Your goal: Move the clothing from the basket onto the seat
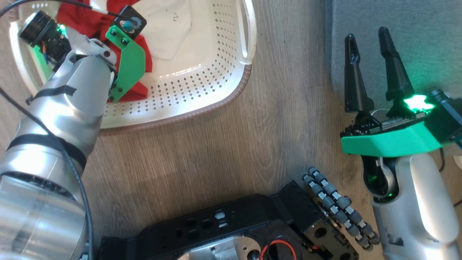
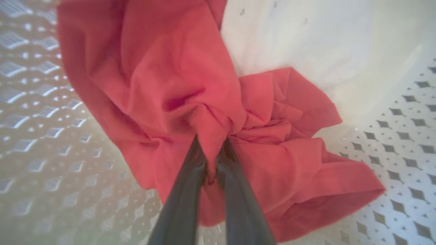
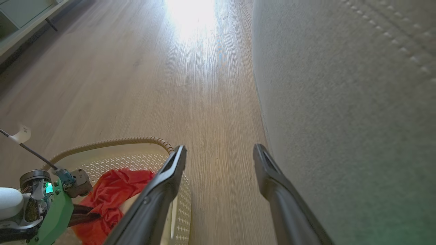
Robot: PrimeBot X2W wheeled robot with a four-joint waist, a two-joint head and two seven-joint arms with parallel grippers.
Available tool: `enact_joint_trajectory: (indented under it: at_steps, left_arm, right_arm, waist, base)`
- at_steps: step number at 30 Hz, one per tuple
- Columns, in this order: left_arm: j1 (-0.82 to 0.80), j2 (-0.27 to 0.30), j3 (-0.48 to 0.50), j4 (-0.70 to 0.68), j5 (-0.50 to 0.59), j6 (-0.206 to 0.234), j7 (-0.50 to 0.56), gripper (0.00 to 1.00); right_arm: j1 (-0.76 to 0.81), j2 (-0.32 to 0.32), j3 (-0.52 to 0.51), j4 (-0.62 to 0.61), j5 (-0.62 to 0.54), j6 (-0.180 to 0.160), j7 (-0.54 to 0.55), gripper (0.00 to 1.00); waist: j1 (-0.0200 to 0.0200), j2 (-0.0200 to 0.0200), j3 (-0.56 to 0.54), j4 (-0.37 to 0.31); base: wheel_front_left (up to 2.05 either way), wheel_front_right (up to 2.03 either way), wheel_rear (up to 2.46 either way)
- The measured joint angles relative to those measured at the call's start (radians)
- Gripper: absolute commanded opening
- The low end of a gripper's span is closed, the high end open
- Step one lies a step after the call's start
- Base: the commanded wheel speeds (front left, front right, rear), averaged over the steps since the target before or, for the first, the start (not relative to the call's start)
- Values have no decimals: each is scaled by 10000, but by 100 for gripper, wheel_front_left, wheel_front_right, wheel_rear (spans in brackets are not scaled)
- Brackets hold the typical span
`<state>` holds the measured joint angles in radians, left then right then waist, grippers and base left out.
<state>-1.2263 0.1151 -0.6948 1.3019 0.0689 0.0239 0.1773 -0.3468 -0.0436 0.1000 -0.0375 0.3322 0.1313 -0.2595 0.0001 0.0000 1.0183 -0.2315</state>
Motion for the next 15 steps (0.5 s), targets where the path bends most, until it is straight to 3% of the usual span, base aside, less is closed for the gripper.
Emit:
enact_joint_trajectory:
  at_steps: [6,15]
  left_arm:
    - [785,-148,397,0,-608,343,-1093,0]
    - [2573,-610,932,6,-1662,642,-3233,0]
  right_arm:
    - [-217,4,-215,548,31,0,0,100]
    - [105,-29,-428,1342,-209,-2,0,100]
  waist:
    - [0,0,-862,72]
    - [0,0,-3069,441]
  base:
    - [0,0,0]
    - [0,0,0]
